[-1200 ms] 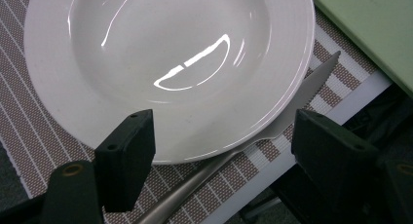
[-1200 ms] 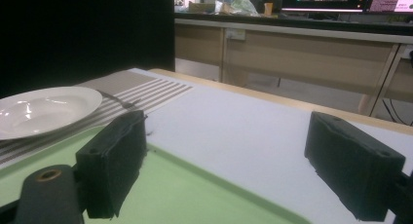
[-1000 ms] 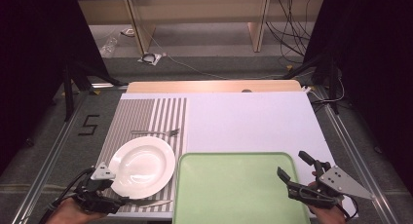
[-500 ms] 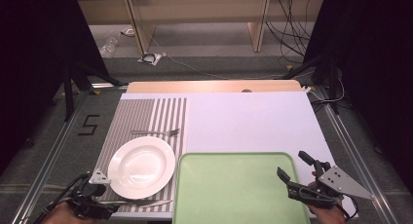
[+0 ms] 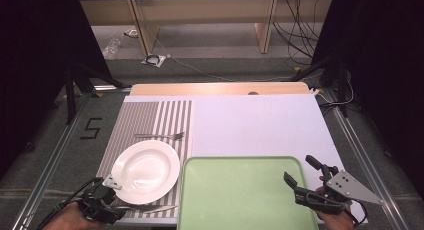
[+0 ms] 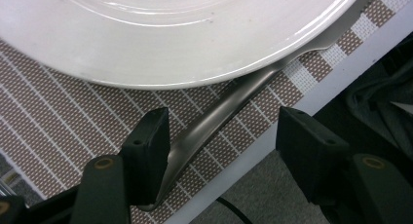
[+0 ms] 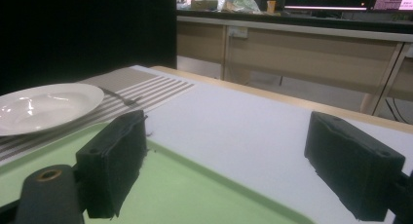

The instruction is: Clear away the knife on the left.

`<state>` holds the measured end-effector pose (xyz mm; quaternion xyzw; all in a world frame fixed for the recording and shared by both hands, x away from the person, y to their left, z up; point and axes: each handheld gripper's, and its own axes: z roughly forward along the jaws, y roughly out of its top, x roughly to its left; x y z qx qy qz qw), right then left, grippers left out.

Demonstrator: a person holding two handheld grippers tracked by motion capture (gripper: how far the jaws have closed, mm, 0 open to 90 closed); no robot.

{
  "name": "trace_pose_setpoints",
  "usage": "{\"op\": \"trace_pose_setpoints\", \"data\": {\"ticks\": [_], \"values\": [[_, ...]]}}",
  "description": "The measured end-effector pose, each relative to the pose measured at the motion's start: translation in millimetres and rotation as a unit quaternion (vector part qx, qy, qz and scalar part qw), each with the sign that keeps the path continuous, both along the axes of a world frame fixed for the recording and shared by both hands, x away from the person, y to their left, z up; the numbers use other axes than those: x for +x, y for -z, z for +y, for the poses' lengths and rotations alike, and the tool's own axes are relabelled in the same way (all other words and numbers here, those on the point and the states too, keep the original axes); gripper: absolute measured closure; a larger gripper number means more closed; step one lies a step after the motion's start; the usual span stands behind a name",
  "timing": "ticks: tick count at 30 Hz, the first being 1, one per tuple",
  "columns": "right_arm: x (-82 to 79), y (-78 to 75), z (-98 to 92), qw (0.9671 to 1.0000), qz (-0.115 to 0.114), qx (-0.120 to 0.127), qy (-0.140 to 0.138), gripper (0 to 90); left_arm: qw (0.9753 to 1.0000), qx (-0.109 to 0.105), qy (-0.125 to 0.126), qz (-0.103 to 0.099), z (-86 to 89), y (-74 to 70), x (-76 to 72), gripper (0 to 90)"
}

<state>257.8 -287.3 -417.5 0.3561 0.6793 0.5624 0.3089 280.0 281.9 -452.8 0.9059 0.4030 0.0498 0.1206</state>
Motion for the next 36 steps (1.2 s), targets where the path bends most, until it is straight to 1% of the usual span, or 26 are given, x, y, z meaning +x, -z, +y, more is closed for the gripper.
{"op": "trace_pose_setpoints", "data": {"ticks": [2,4,6,9,10,12,14,17,25,29,30,36], "values": [[0.2,-0.1,-0.2,1.0000,-0.001,-0.001,-0.001,16.3,0.9999,0.010,0.006,0.002,-1.1,1.1,2.3,38.4],[0.0,-0.1,0.1,1.0000,0.001,-0.001,-0.001,16.3,0.9999,0.011,0.010,0.005,-1.8,2.0,4.5,40.0],[0.2,0.0,0.3,1.0000,-0.001,-0.002,-0.002,16.3,0.9996,0.016,0.023,0.011,-3.4,3.5,5.9,41.1],[0.1,-0.1,0.2,1.0000,-0.001,-0.001,-0.002,16.3,0.9984,0.029,0.046,0.016,-7.5,6.0,6.4,42.8],[0.1,-0.1,0.1,1.0000,-0.001,-0.001,-0.002,16.3,0.9983,0.032,0.047,0.017,-8.9,6.6,6.6,43.2],[0.1,-0.1,0.2,1.0000,0.000,0.000,-0.002,16.4,0.9975,0.039,0.057,0.017,-10.9,6.8,8.2,44.5],[0.3,-0.1,0.2,1.0000,-0.001,-0.003,-0.003,16.4,0.9973,0.039,0.060,0.020,-12.6,7.1,8.9,45.5],[0.3,0.2,0.7,1.0000,-0.001,-0.002,-0.004,16.4,0.9956,0.058,0.070,0.021,-15.3,9.5,9.8,47.1],[0.2,0.4,1.4,1.0000,0.002,-0.003,-0.007,16.7,0.9948,0.064,0.074,0.028,-16.9,8.8,12.1,51.7],[-0.1,0.2,1.8,0.9999,0.003,-0.005,-0.009,16.9,0.9933,0.072,0.085,0.031,-21.2,8.5,11.5,55.8],[0.0,0.3,1.6,0.9999,0.003,-0.002,-0.010,17.0,0.9929,0.074,0.088,0.032,-22.3,8.5,11.2,58.7],[0.1,0.3,1.5,0.9999,0.003,-0.002,-0.010,17.1,0.9910,0.077,0.106,0.031,-24.5,8.3,9.3,62.4]]}}
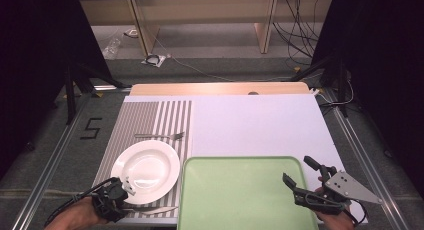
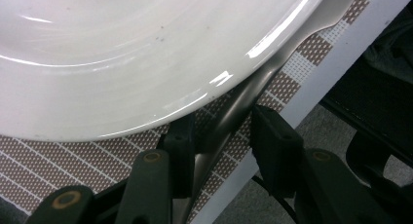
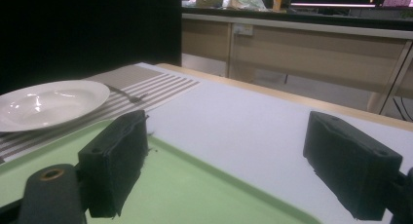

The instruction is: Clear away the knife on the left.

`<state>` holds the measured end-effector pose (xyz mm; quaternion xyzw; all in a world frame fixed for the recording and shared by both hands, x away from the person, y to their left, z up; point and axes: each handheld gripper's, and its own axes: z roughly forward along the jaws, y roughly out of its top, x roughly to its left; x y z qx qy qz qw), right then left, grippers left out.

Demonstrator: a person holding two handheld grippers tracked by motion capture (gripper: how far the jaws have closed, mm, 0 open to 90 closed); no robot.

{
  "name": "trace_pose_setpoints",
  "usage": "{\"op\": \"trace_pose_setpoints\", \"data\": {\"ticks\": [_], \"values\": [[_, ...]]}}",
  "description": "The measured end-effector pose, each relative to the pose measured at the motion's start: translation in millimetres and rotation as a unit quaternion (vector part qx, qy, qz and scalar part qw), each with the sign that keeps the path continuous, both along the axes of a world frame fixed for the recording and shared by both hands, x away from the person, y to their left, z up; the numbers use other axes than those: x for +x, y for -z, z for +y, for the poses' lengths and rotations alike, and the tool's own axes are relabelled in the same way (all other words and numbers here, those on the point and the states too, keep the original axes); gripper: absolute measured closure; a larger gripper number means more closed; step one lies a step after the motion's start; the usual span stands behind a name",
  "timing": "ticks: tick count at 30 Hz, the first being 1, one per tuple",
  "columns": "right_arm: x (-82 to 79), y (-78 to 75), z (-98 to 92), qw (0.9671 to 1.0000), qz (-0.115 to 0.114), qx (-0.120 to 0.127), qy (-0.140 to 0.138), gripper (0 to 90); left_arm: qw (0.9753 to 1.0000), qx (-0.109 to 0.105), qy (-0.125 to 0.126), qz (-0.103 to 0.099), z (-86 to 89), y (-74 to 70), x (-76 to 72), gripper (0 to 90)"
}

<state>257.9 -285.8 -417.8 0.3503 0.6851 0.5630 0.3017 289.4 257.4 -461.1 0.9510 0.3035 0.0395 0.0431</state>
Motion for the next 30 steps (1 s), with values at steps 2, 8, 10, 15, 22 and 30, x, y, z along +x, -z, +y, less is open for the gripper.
{"op": "trace_pose_setpoints", "data": {"ticks": [2,8,10,15,22,30], "values": [[-0.1,0.0,0.1,1.0000,0.001,0.000,0.000,17.2,1.0000,0.000,0.007,0.005,-0.6,-0.2,0.1,65.2],[0.0,-0.1,-0.3,1.0000,0.004,0.001,0.000,17.4,0.9998,0.005,0.013,0.010,-3.1,-0.1,0.6,68.8],[0.0,0.0,-0.4,1.0000,0.006,-0.001,0.000,17.4,0.9997,0.008,0.016,0.015,-5.2,-0.1,0.2,74.0],[0.2,0.0,-0.3,1.0000,0.008,-0.001,0.000,17.5,0.9996,0.007,0.021,0.017,-6.0,0.0,-0.9,76.6],[1.0,0.6,0.0,1.0000,0.009,-0.001,0.000,17.7,0.9993,0.019,0.026,0.016,-9.3,0.0,-0.8,76.7],[1.4,1.0,-0.4,0.9999,0.011,0.000,0.001,17.8,0.9990,0.025,0.034,0.012,-11.2,-0.3,-2.3,78.6]]}}
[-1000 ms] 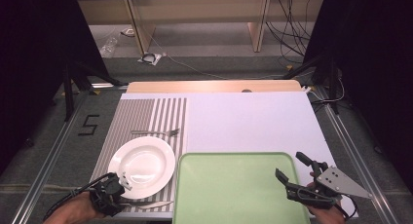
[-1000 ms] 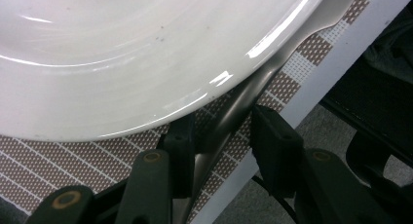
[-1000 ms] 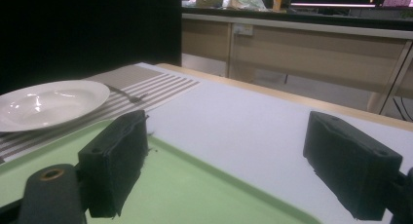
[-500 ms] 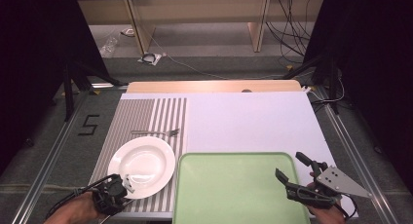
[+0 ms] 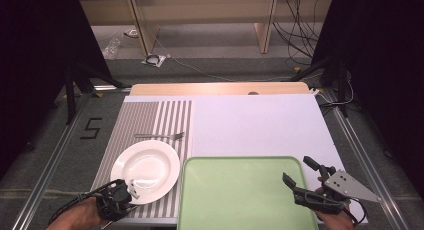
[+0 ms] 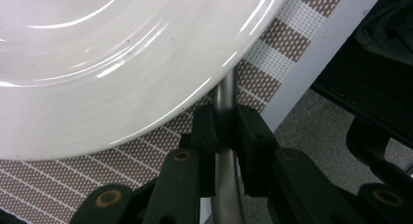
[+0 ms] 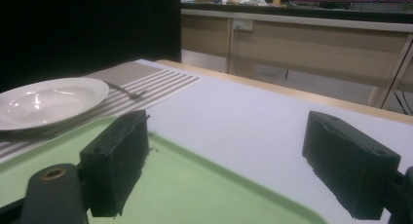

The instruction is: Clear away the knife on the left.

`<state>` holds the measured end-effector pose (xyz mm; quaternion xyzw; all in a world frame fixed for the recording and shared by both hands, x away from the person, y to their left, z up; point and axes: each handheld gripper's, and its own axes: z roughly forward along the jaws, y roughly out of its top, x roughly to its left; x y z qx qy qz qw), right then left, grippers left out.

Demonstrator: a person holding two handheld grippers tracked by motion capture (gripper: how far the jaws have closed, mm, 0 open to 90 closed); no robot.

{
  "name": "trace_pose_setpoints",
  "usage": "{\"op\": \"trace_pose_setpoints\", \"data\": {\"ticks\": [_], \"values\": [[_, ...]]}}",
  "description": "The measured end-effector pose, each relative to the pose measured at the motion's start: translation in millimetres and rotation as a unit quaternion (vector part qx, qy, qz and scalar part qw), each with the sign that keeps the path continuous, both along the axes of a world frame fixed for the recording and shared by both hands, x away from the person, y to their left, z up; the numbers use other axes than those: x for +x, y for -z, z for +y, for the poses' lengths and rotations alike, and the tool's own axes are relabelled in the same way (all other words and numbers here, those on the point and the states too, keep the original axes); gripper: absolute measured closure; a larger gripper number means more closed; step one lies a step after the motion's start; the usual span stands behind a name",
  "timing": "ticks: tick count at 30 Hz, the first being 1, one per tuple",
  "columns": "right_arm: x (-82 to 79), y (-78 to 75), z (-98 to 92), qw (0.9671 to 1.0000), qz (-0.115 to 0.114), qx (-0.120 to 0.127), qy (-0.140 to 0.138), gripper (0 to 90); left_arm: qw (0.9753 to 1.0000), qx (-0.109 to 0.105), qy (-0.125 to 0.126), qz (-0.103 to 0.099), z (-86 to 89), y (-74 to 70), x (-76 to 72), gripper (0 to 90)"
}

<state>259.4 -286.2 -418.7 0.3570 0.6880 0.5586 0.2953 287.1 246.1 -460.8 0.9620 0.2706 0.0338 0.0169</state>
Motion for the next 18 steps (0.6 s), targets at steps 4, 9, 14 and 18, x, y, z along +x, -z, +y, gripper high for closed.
{"op": "trace_pose_setpoints", "data": {"ticks": [4,9,14,18], "values": [[0.6,0.6,0.4,1.0000,0.002,0.002,0.000,17.9,0.9998,0.009,0.019,-0.005,-1.8,-0.8,-1.7,78.9],[1.0,0.9,0.1,1.0000,0.004,0.001,0.000,18.2,0.9995,-0.007,0.030,-0.006,-3.4,-1.8,-3.9,79.0],[2.3,2.1,0.8,0.9999,0.011,0.004,-0.002,18.3,0.9995,-0.017,0.027,-0.008,-2.7,-6.7,-4.2,79.1],[2.8,3.1,1.1,0.9998,0.016,0.006,-0.003,18.3,0.9993,-0.015,0.034,-0.001,-1.9,-12.6,-8.7,79.2]]}}
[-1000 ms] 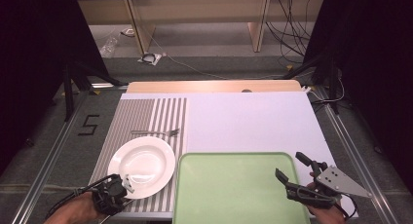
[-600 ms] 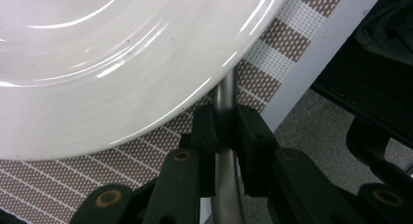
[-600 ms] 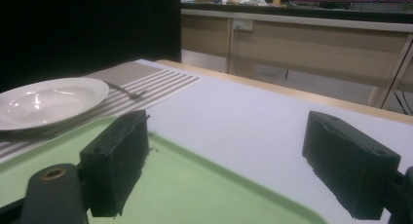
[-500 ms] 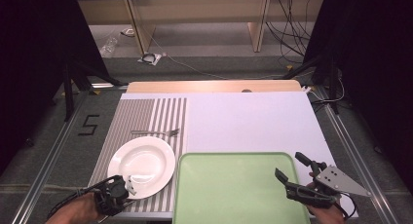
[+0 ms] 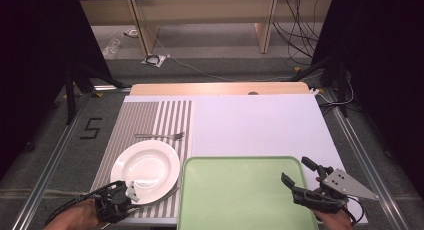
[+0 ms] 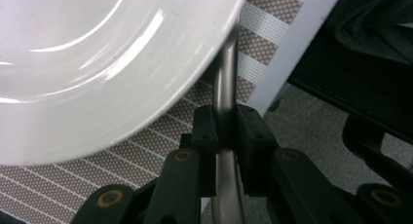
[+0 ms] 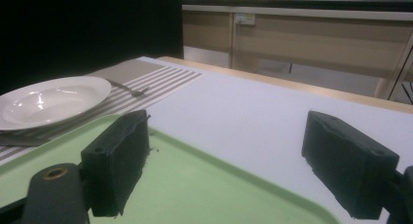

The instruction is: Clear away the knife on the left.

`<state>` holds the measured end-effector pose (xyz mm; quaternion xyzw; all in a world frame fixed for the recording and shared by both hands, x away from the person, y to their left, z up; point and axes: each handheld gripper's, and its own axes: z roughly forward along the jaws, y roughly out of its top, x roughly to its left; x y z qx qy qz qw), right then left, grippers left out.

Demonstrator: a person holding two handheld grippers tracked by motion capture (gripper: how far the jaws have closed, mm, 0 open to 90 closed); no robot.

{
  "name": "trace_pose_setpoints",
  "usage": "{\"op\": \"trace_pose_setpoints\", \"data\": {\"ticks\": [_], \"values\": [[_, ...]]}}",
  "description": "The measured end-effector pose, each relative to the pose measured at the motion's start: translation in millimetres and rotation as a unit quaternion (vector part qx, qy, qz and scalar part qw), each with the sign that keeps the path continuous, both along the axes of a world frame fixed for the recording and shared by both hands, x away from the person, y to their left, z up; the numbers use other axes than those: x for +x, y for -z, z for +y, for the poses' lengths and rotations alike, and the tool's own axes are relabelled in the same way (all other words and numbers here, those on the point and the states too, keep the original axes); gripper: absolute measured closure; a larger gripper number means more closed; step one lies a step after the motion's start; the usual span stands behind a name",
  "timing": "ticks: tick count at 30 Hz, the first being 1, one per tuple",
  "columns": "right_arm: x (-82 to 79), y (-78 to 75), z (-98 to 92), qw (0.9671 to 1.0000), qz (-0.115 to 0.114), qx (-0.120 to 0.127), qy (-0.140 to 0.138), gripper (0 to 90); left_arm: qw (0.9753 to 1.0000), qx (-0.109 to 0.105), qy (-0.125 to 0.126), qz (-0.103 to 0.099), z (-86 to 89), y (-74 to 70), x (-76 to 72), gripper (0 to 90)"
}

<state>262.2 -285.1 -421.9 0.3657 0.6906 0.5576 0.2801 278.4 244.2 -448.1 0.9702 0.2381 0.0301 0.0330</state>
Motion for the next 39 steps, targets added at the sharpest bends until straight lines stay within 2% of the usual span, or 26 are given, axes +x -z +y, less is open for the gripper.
{"op": "trace_pose_setpoints", "data": {"ticks": [3,5,7,11,17,21,24,25,27,31,35,36,37,39], "values": [[-0.2,0.0,1.1,1.0000,0.000,0.000,-0.003,18.3,1.0000,0.003,-0.001,-0.003,0.4,-2.8,-3.1,79.1],[-0.1,0.0,1.5,1.0000,-0.001,-0.001,-0.004,18.3,1.0000,-0.003,-0.005,-0.004,1.3,-3.7,-4.8,79.2],[-0.3,0.1,1.5,1.0000,0.000,-0.003,-0.004,18.3,1.0000,-0.005,-0.003,0.002,2.5,-4.4,-5.8,79.2],[-0.2,0.1,1.4,1.0000,0.001,0.000,-0.004,18.3,1.0000,-0.001,-0.004,0.002,4.3,-4.2,-6.9,79.2],[0.0,0.7,2.3,1.0000,0.001,-0.004,-0.005,18.3,0.9998,-0.020,-0.001,0.000,2.5,-10.3,-10.6,79.2],[0.4,1.1,2.9,1.0000,0.002,-0.003,-0.005,18.3,0.9988,-0.048,-0.006,0.005,-1.4,-17.0,-11.7,79.1],[0.2,0.7,2.7,1.0000,0.002,-0.003,-0.005,18.2,0.9964,-0.083,-0.014,0.004,-9.7,-22.6,-11.2,79.1],[0.2,0.7,2.5,1.0000,0.001,-0.004,-0.006,18.2,0.9949,-0.098,-0.024,0.004,-14.2,-25.1,-10.0,79.2],[0.2,0.7,2.6,1.0000,0.001,-0.004,-0.006,18.3,0.9931,-0.114,-0.027,-0.004,-21.3,-28.5,-8.2,79.1],[-0.2,0.1,2.3,1.0000,0.002,-0.005,-0.006,18.3,0.9891,-0.139,-0.046,-0.012,-41.5,-33.4,-6.2,79.1],[-0.7,-0.4,2.4,1.0000,0.003,-0.002,-0.005,18.2,0.9861,-0.153,-0.062,-0.019,-59.2,-37.0,-1.4,79.1],[-0.9,-0.6,2.1,1.0000,0.003,-0.004,-0.004,18.2,0.9850,-0.158,-0.067,-0.020,-62.0,-37.3,-0.5,79.1],[-0.7,-0.6,2.2,1.0000,0.002,-0.002,-0.004,18.3,0.9827,-0.168,-0.076,-0.023,-66.4,-37.6,0.9,79.1],[-0.5,-0.8,1.9,1.0000,0.000,-0.002,-0.003,18.3,0.9804,-0.179,-0.078,-0.024,-72.7,-37.5,2.2,79.1]]}}
